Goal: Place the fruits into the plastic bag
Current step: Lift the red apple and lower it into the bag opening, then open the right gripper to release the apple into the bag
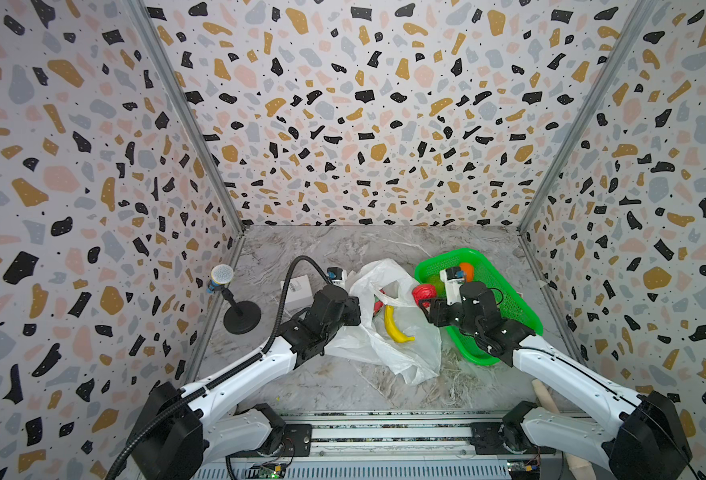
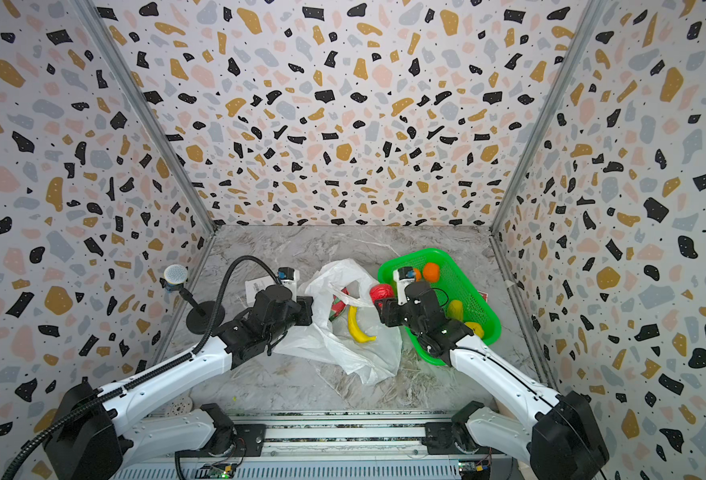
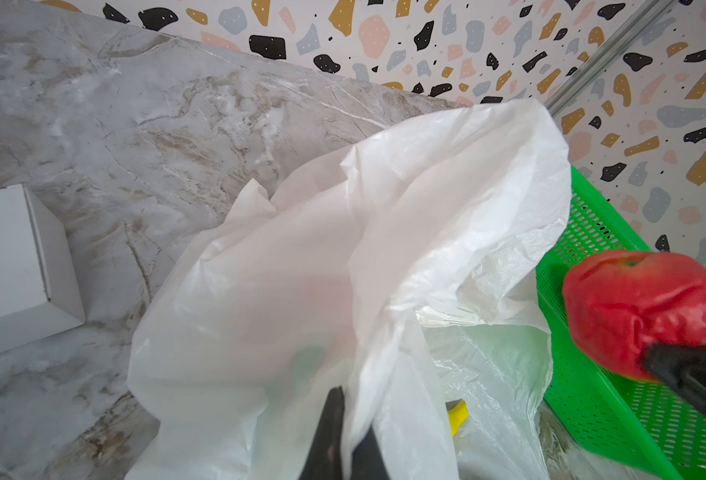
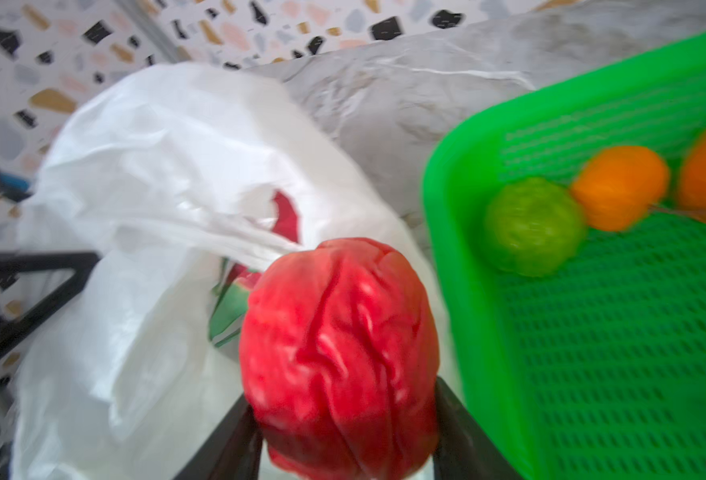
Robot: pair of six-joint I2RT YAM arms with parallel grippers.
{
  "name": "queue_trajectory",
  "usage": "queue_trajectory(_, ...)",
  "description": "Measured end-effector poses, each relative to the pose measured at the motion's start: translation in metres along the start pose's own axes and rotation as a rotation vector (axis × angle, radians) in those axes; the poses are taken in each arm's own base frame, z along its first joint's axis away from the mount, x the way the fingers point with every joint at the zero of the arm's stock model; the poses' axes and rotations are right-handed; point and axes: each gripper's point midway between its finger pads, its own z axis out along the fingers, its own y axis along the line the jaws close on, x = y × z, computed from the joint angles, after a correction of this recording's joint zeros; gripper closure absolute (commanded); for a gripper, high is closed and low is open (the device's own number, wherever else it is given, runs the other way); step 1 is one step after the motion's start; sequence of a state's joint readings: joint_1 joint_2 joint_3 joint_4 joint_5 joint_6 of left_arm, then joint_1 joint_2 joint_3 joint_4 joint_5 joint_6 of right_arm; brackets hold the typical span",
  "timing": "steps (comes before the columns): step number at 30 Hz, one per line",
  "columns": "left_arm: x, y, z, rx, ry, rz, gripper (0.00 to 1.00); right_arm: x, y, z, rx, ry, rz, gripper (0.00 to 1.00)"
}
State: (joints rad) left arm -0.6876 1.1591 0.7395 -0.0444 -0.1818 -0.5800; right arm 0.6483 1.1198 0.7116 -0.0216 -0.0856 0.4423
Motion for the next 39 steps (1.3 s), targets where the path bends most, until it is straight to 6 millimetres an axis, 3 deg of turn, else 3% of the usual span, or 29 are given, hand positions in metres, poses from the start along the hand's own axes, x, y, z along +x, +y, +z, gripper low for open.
queue_trajectory(3, 0.0, 0.0, 0.0, -0.003, -0.002, 0.001, 1.0, 0.03, 0.032, 0.017, -0.092, 0.101, -0.094, 0.63)
queue_trajectory(8, 0.0, -0.002, -0.003, -0.024, -0.011, 0.018, 1.0, 0.072, 0.046, 0.05, -0.115, 0.277, -0.172, 0.62)
queue_trajectory(12, -0.002, -0.008, -0.011, -0.041, -0.04, 0.039, 1.0, 0.081, 0.055, 0.074, -0.131, 0.348, -0.211, 0.61)
queue_trajectory(16, -0.008, -0.01, -0.02, -0.058, -0.079, 0.045, 1.0, 0.091, 0.067, 0.085, -0.154, 0.398, -0.26, 0.57)
queue_trajectory(21, -0.026, -0.008, -0.037, -0.073, -0.159, 0.021, 1.0, 0.107, 0.084, 0.093, -0.182, 0.448, -0.322, 0.43)
queue_trajectory(25, -0.034, -0.008, -0.044, -0.074, -0.196, 0.011, 1.0, 0.11, 0.081, 0.095, -0.161, 0.455, -0.331, 0.24)
queue_trajectory(29, -0.033, -0.007, -0.042, -0.079, -0.194, 0.012, 1.0, 0.107, 0.078, 0.097, -0.144, 0.444, -0.333, 0.11)
queue_trajectory(34, -0.031, -0.008, -0.041, -0.08, -0.188, 0.016, 1.0, 0.101, 0.076, 0.089, -0.138, 0.409, -0.332, 0.09)
queue_trajectory(39, -0.028, -0.008, -0.038, -0.084, -0.18, 0.02, 1.0, 0.071, 0.077, 0.067, -0.147, 0.288, -0.311, 0.09)
